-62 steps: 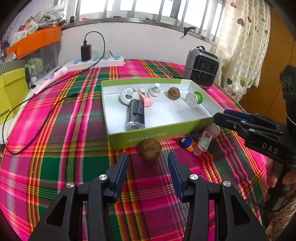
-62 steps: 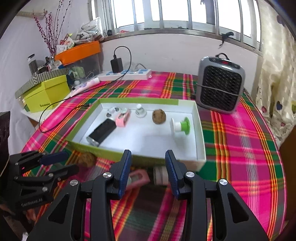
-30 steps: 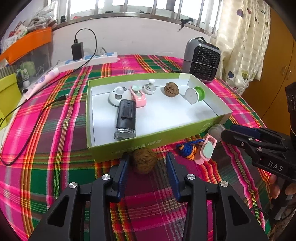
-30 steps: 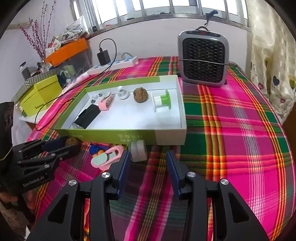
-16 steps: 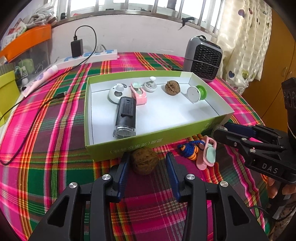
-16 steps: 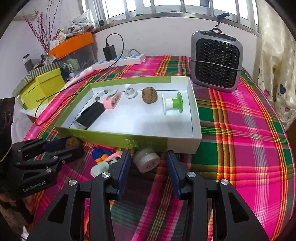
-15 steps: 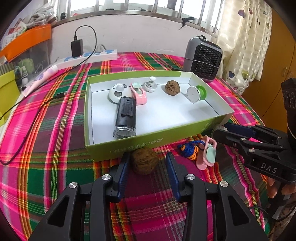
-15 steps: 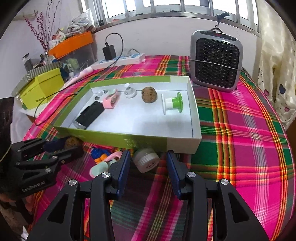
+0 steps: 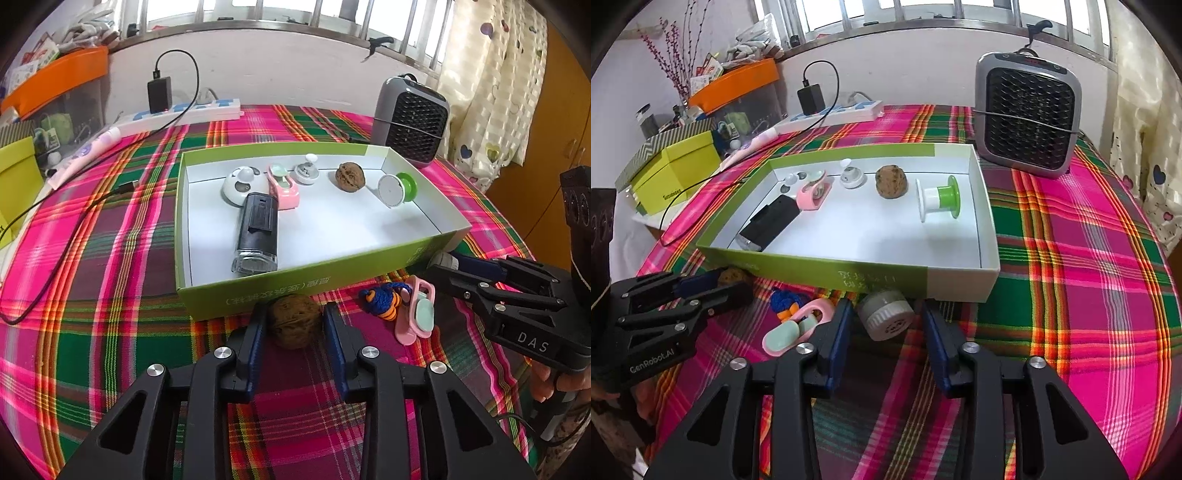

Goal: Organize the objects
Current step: 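Reach the left gripper around the walnut while the right approaches the white round jar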

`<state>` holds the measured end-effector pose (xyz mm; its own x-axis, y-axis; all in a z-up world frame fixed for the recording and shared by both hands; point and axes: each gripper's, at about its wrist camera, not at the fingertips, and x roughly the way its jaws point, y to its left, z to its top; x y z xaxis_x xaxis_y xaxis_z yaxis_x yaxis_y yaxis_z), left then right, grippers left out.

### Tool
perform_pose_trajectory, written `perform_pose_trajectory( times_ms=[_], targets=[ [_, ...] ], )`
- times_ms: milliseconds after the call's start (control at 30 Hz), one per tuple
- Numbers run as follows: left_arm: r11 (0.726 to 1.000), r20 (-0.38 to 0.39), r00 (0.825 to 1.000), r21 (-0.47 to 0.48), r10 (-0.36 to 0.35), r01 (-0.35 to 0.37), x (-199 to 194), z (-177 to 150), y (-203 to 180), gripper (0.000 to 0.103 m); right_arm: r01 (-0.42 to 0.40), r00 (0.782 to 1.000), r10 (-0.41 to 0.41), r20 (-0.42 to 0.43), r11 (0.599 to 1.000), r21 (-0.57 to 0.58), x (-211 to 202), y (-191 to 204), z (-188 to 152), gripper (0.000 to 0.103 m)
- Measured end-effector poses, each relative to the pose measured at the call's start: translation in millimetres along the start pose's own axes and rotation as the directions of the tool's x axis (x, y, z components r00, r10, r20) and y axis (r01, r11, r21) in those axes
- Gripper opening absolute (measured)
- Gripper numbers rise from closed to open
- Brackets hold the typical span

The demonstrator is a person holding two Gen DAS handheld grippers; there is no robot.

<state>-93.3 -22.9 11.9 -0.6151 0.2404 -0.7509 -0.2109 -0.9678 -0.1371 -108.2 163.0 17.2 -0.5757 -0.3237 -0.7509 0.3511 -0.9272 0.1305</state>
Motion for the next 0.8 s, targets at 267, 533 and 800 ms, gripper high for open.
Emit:
perform_pose_trajectory(
  times_ms=[267, 533, 800],
  targets=[
    [1.000, 0.000, 1.000, 0.001, 0.000, 0.000, 0.0, 0.1, -0.1, 0.028, -0.002, 1.000, 0.002, 0.002, 1.000, -0.009, 0.3, 2.1, -0.6, 0.033],
    [1.000, 0.001, 1.000, 0.000, 0.001, -0.001, -0.2, -0.2, -0.4, 0.028, -0.008, 1.000, 0.008, 0.006, 1.000, -0.006, 0.5, 1.8, -0.5, 0.033],
    [1.000, 0.003, 1.000, 0.013, 0.003, -0.003, -2.0, -1.0, -2.4, 0.028, 0.004, 1.000, -0.004, 0.014, 1.000, -0.008, -1.2, 2.8, -0.7, 0.033]
  ],
)
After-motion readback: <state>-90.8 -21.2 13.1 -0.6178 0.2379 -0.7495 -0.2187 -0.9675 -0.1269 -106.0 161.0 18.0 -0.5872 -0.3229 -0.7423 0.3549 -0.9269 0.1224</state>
